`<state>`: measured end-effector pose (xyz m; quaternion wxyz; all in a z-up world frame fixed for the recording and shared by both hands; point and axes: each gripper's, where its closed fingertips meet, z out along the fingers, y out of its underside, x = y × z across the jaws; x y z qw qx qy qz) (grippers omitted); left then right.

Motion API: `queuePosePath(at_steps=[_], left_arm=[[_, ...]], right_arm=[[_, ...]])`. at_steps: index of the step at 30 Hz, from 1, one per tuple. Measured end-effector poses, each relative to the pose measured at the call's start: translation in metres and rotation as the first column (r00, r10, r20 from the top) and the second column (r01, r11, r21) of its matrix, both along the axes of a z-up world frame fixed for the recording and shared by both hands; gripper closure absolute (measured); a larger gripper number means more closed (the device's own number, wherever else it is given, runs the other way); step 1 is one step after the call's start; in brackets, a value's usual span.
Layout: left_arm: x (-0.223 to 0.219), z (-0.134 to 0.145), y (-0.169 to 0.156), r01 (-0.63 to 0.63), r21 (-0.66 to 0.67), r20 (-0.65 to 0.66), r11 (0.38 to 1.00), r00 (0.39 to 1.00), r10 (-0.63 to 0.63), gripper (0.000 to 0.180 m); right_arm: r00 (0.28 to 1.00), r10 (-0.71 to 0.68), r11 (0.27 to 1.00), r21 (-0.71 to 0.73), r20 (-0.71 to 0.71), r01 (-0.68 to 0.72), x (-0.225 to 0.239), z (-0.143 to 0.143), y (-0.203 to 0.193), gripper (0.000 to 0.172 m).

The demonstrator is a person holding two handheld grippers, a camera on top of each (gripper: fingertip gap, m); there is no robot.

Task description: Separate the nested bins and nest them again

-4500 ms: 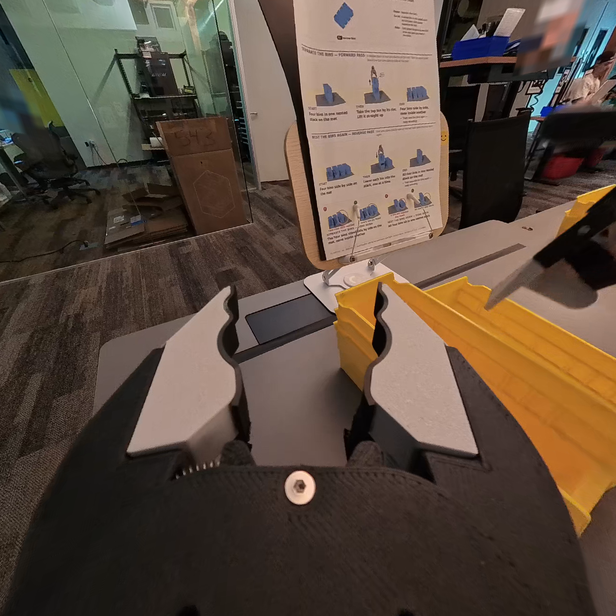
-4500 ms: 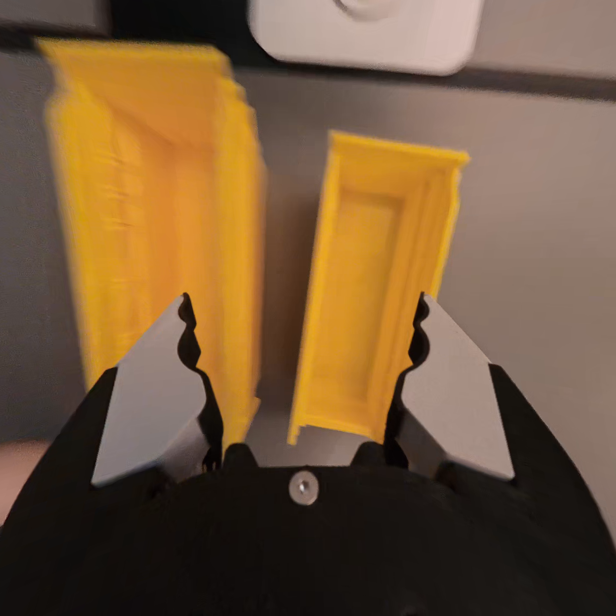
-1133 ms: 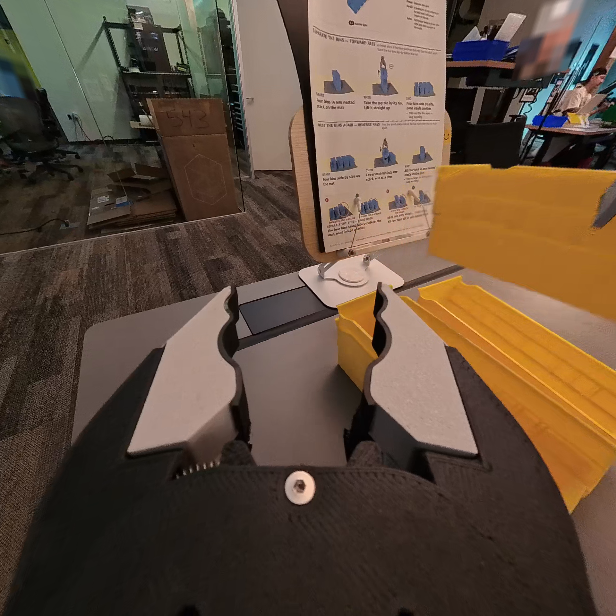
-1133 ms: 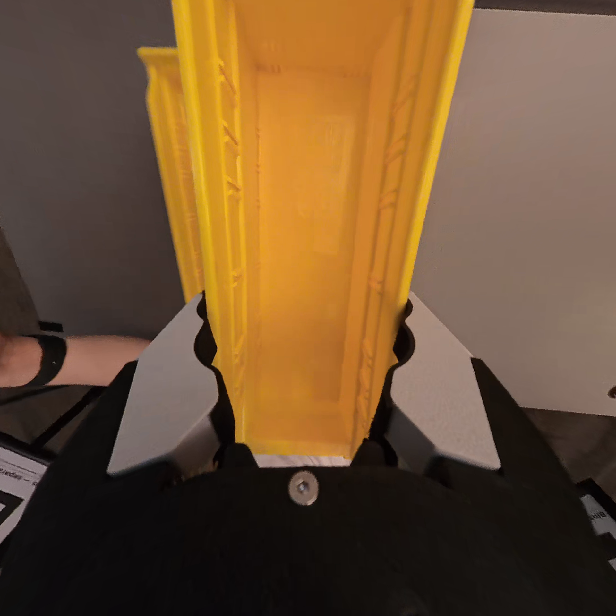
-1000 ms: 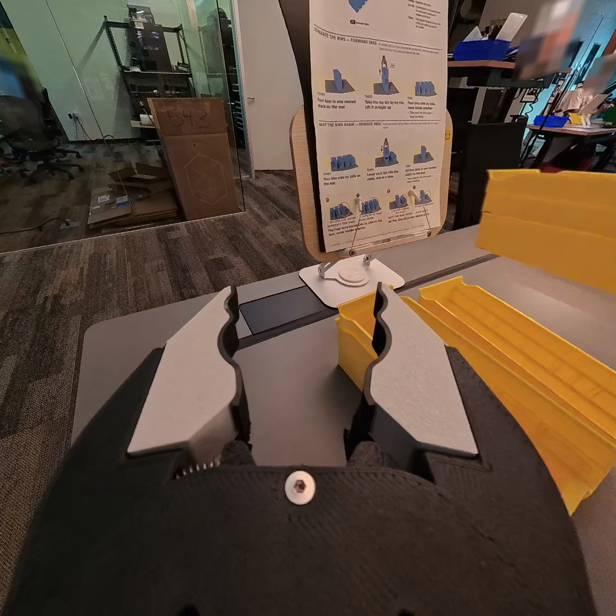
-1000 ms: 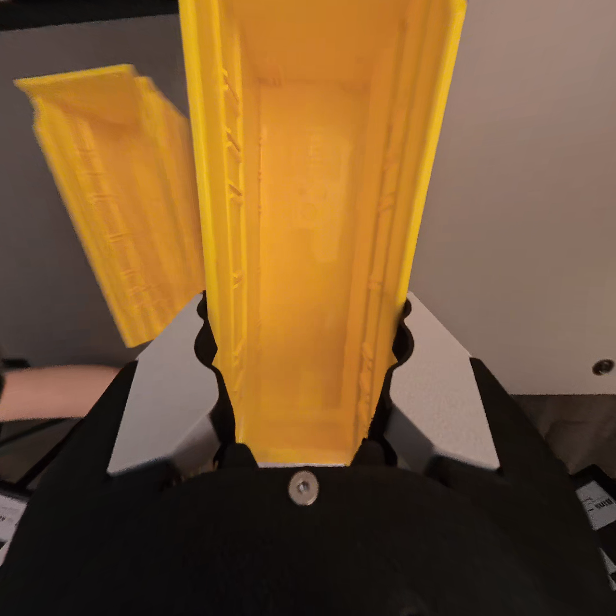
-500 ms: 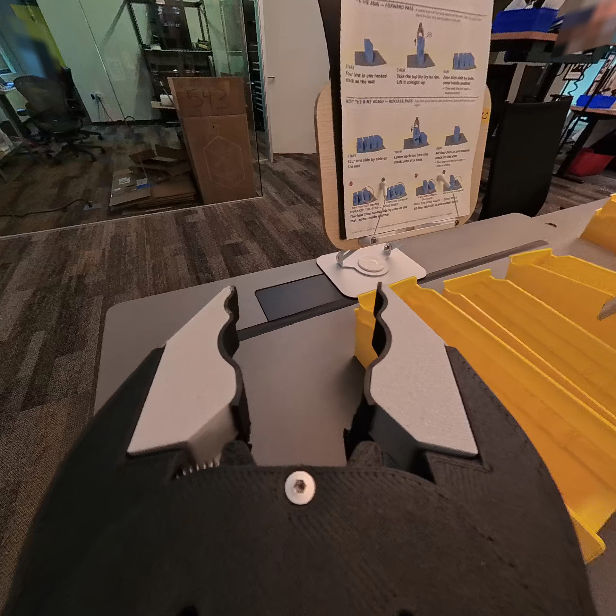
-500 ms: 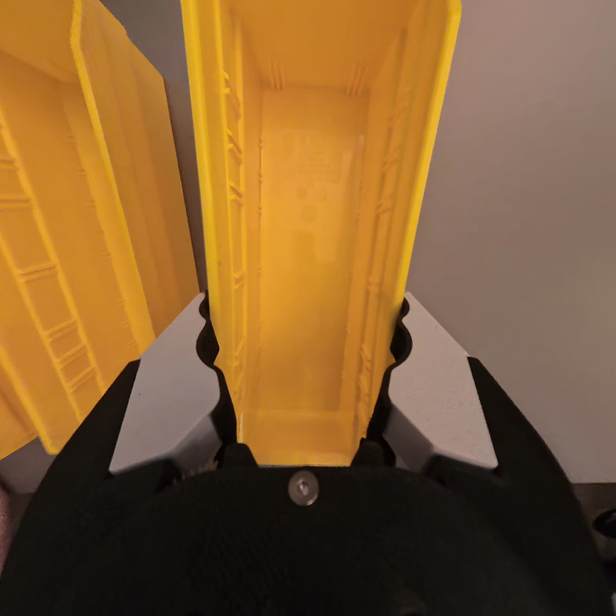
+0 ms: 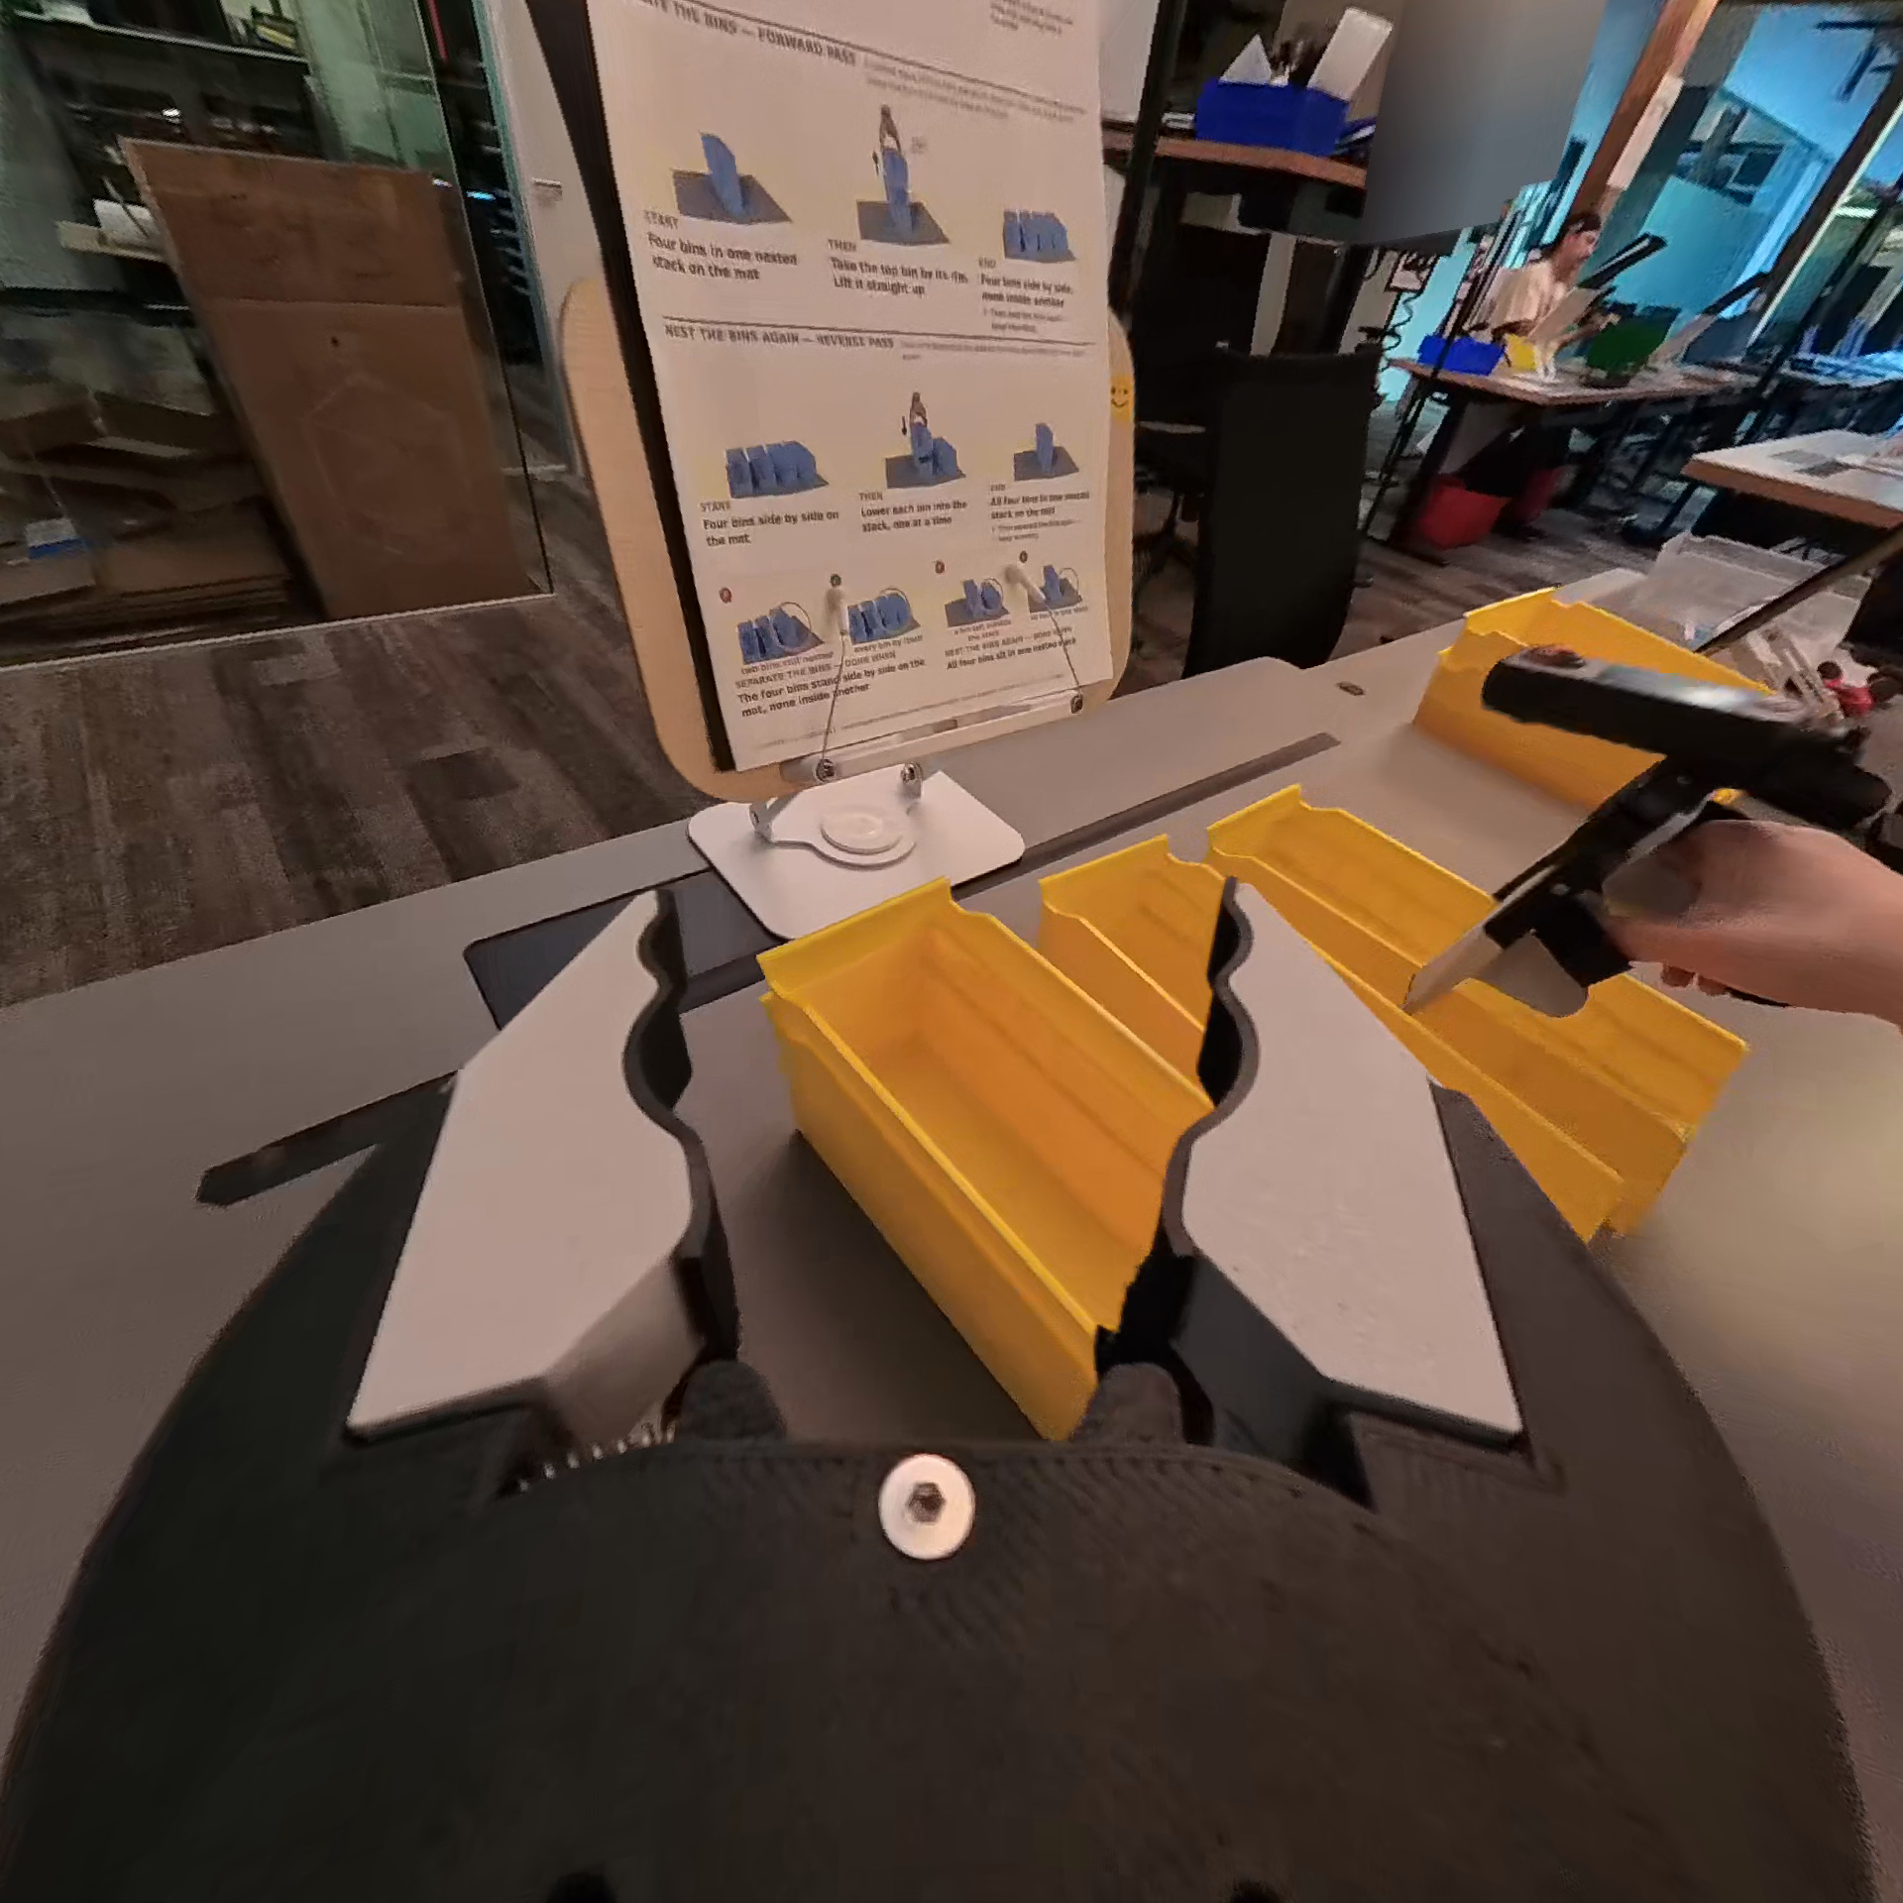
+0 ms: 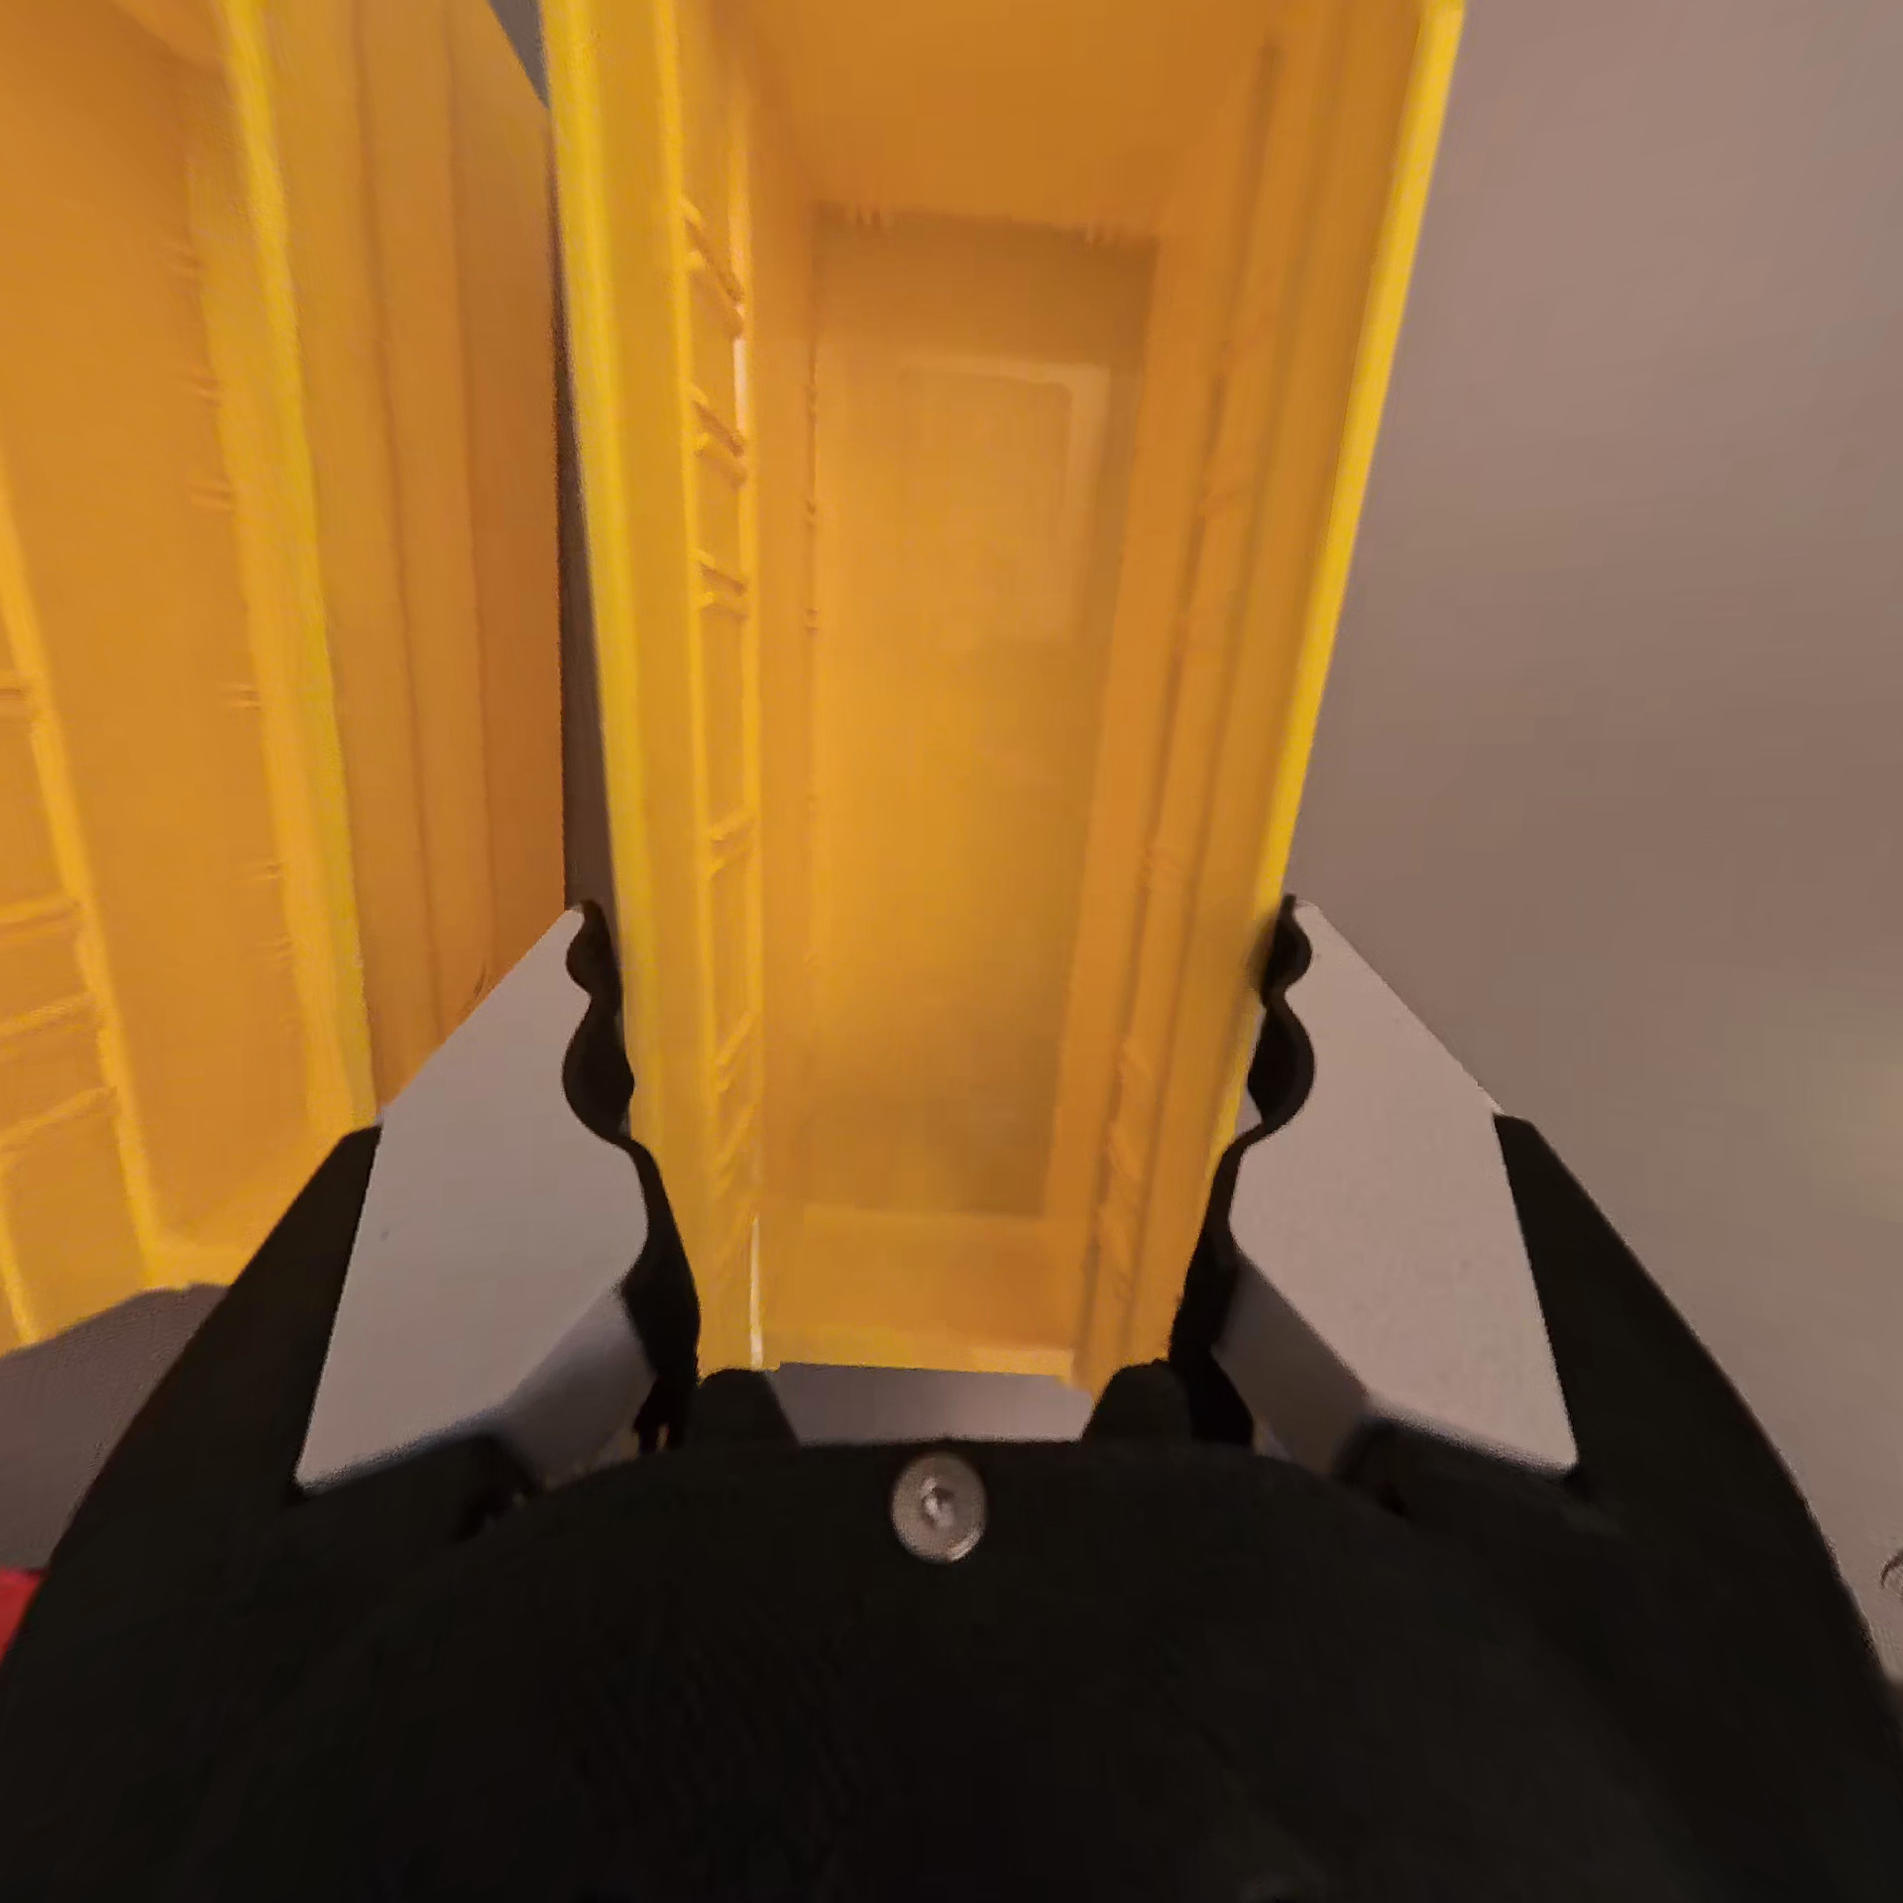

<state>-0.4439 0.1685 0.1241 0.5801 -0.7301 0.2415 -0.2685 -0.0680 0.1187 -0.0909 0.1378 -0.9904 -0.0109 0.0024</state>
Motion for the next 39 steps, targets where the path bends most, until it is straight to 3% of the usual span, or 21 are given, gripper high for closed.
queuePosePath(at_steps=[3,5,9,15,19,21,23,25,28,32,39], left_arm=[[0.014,0.0,-0.009,-0.021,0.008,-0.039,1.0,0.999,0.021,0.072],[0.026,-0.007,-0.014,-0.023,-0.006,-0.079,1.0,0.997,0.023,0.068],[0.056,-0.04,-0.024,0.016,-0.113,-0.114,0.993,0.993,-0.029,0.06],[0.076,-0.078,-0.005,-0.063,-0.204,-0.276,0.977,0.961,0.004,0.05],[0.088,-0.104,-0.011,-0.116,-0.357,-0.489,0.927,0.869,-0.079,0.035],[0.092,-0.116,-0.023,-0.163,-0.507,-0.525,0.846,0.837,-0.154,0.033],[0.094,-0.119,-0.03,-0.212,-0.594,-0.524,0.776,0.834,-0.173,0.036],[0.092,-0.121,-0.026,-0.273,-0.59,-0.559,0.76,0.817,-0.141,0.039],[0.081,-0.13,-0.017,-0.38,-0.556,-0.647,0.74,0.756,-0.098,0.023],[0.083,-0.146,-0.01,-0.439,-0.59,-0.636,0.677,0.77,-0.055,0.022],[0.072,-0.182,-0.008,-0.549,-0.59,-0.714,0.592,0.697,-0.067,0.022]], right_arm=[[0.993,0.07,0.981,0.19,-0.095,-0.051,-0.007,0.032,0.011,0.056],[0.981,0.117,0.969,0.233,-0.157,-0.079,-0.011,0.048,0.01,0.056],[0.961,0.203,0.919,0.376,-0.187,-0.121,-0.001,0.09,0.016,0.06],[0.933,0.258,0.841,0.533,-0.252,-0.088,0.034,0.14,0.023,0.064],[0.907,0.292,0.816,0.573,-0.303,-0.071,0.057,0.141,0.03,0.067],[0.892,0.299,0.805,0.591,-0.339,-0.046,0.066,0.134,0.037,0.08],[0.851,0.345,0.848,0.52,-0.396,-0.102,0.062,0.13,0.033,0.088],[0.83,0.374,0.856,0.499,-0.415,-0.136,0.06,0.124,0.027,0.096],[0.853,0.311,0.929,0.325,-0.42,-0.179,0.063,0.084,0.018,0.088],[0.859,0.294,0.954,0.181,-0.42,-0.237,0.057,0.046,0.021,0.09],[0.813,0.344,0.937,0.221,-0.47,-0.269,0.05,0.055,0.022,0.09]])
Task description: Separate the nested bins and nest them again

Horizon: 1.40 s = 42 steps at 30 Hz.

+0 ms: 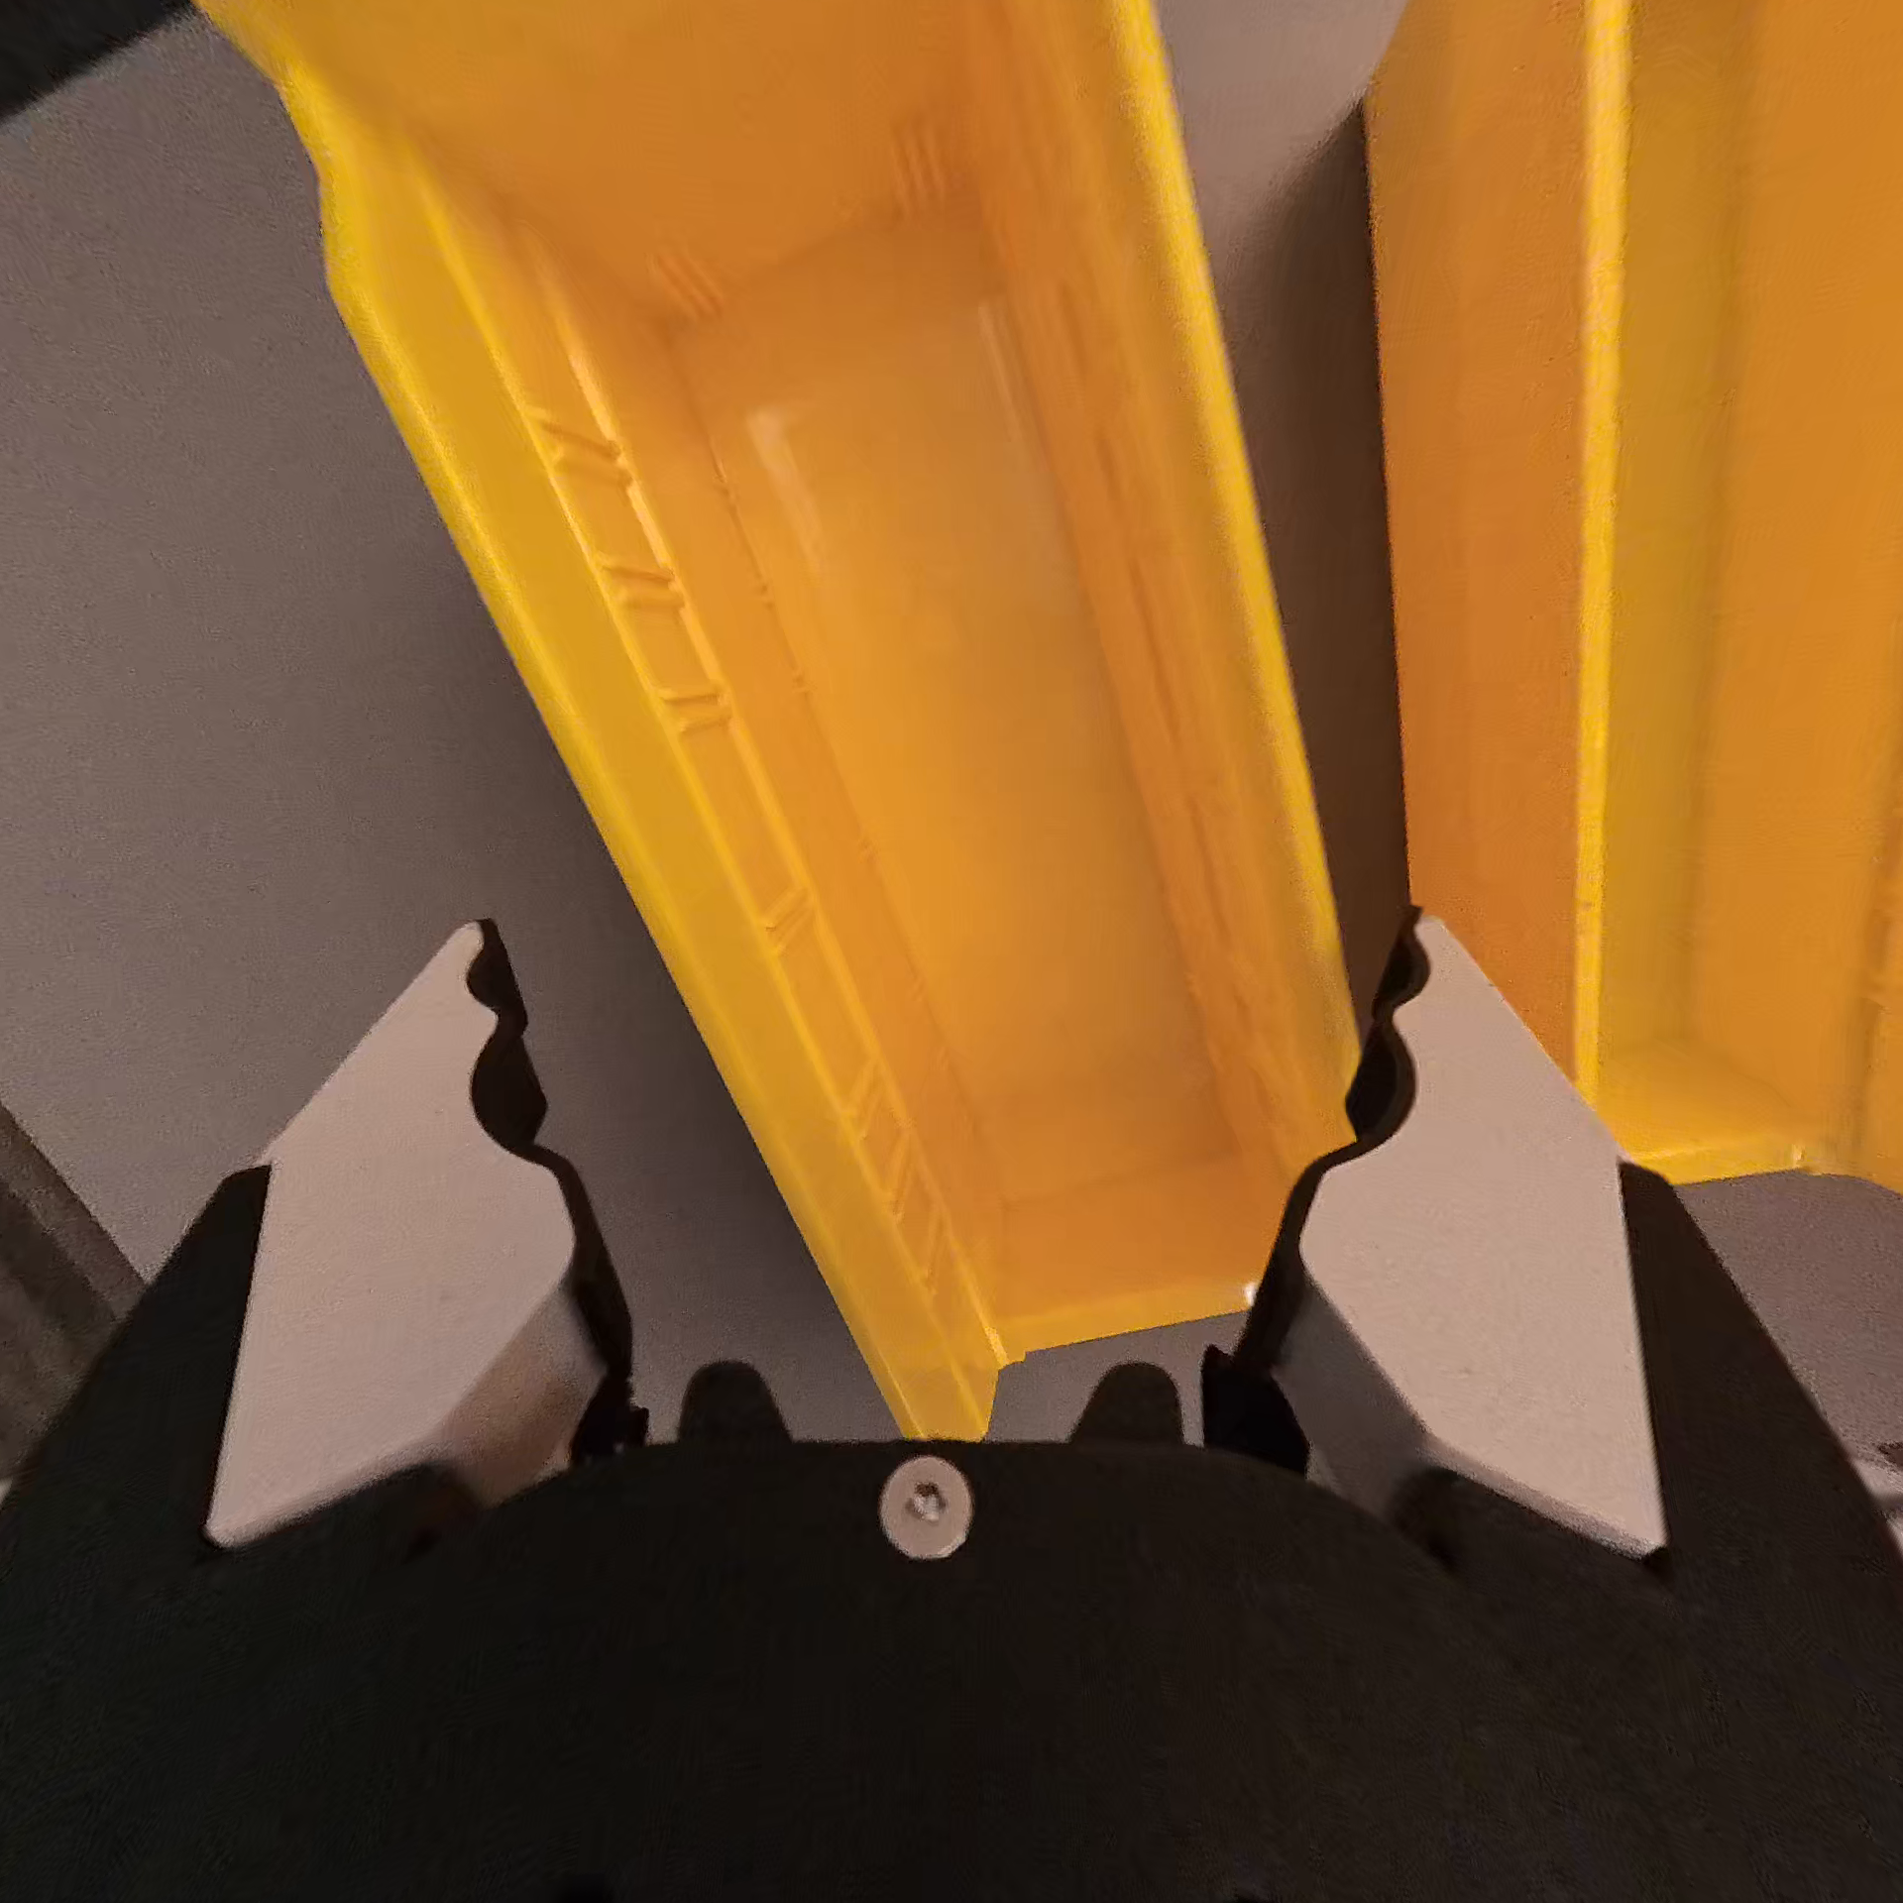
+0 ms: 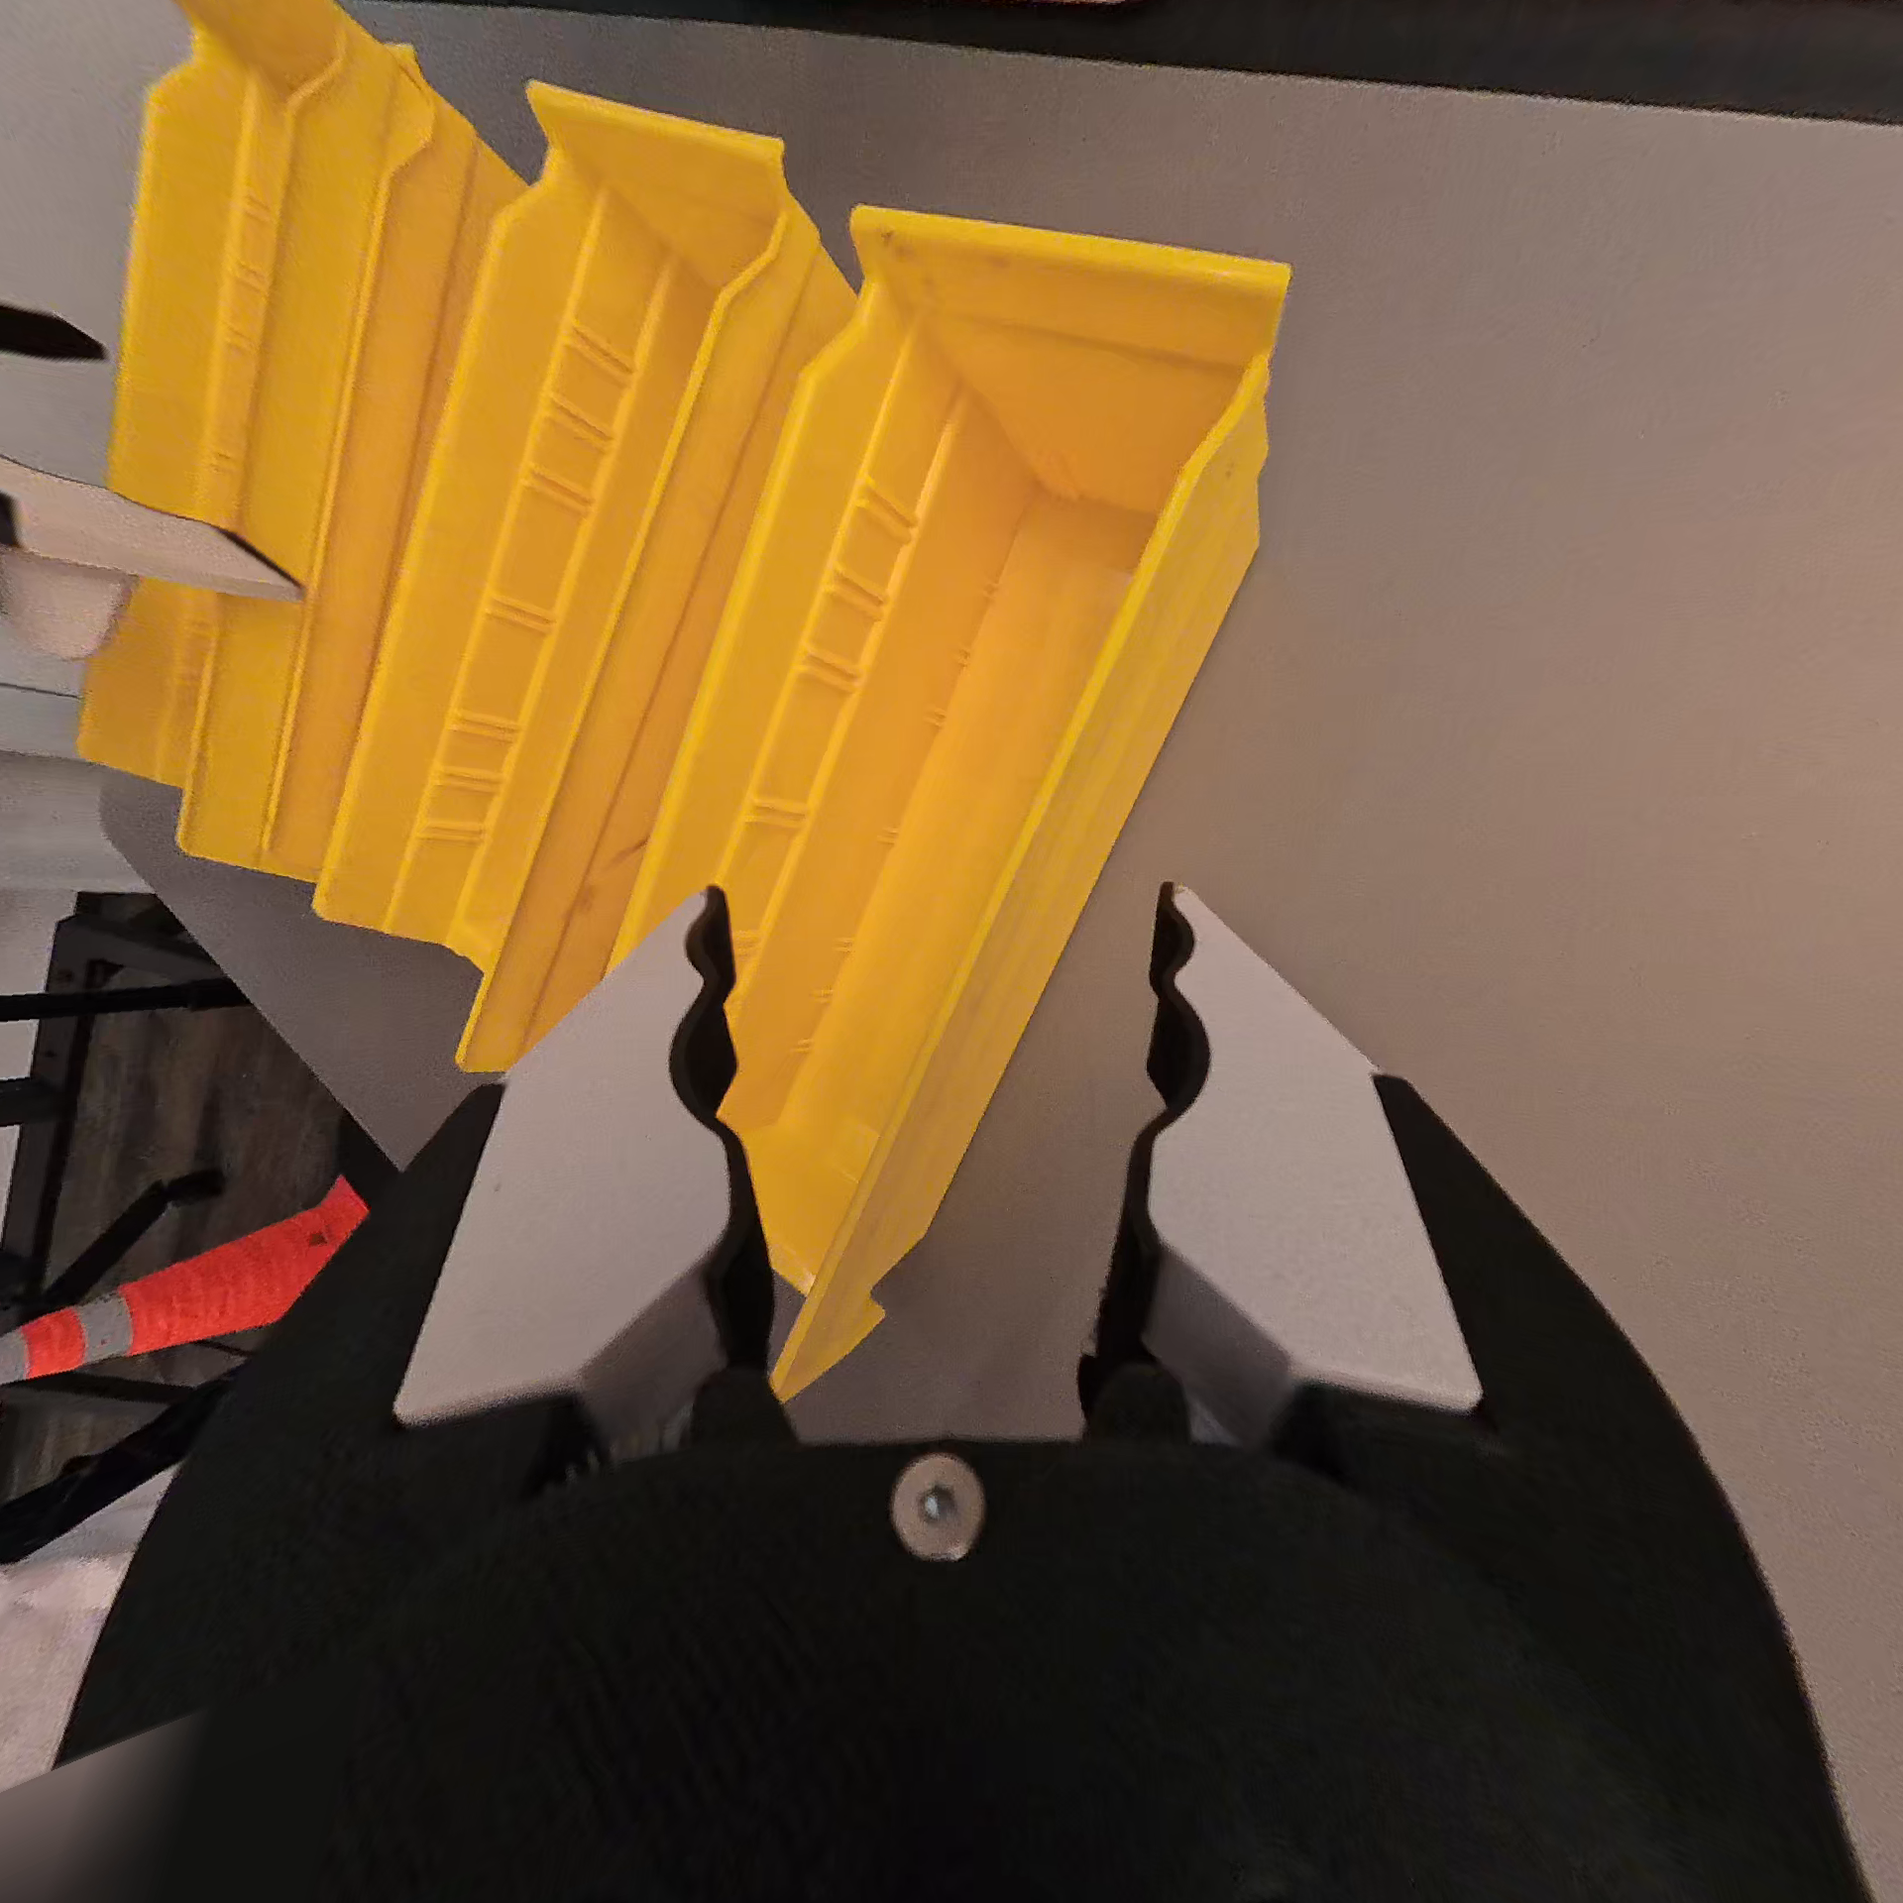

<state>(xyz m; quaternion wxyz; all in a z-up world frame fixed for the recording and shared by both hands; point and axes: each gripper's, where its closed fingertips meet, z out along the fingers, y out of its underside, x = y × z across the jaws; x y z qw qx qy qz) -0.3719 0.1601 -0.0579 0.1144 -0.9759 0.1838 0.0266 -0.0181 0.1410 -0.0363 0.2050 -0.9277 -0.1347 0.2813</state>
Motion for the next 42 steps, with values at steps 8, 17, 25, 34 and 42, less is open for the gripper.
queuePosePath(at_steps=[8,17,25,34,42], left_arm=[[0.003,-0.025,-0.017,-0.12,-0.203,0.054,0.972,0.99,0.134,0.028],[0.004,-0.019,-0.018,-0.133,-0.194,-0.053,0.972,0.991,0.126,0.047],[0.003,-0.016,-0.019,-0.135,-0.219,-0.074,0.966,0.99,0.122,0.059],[0.011,-0.007,-0.017,-0.114,-0.24,-0.046,0.964,0.993,0.106,0.061],[0.012,0.0,-0.016,-0.112,-0.236,-0.055,0.965,0.993,0.102,0.061]], right_arm=[[0.999,-0.018,1.0,0.011,-0.045,0.018,0.009,0.007,0.0,0.09],[0.999,-0.01,1.0,-0.013,-0.047,0.009,0.007,0.003,-0.001,0.09],[0.999,0.001,1.0,-0.015,-0.05,-0.002,0.005,0.004,-0.003,0.09],[0.998,0.0,1.0,-0.019,-0.056,-0.001,0.007,0.003,-0.003,0.09],[0.998,0.0,1.0,-0.027,-0.06,-0.001,0.008,0.002,-0.003,0.09]])
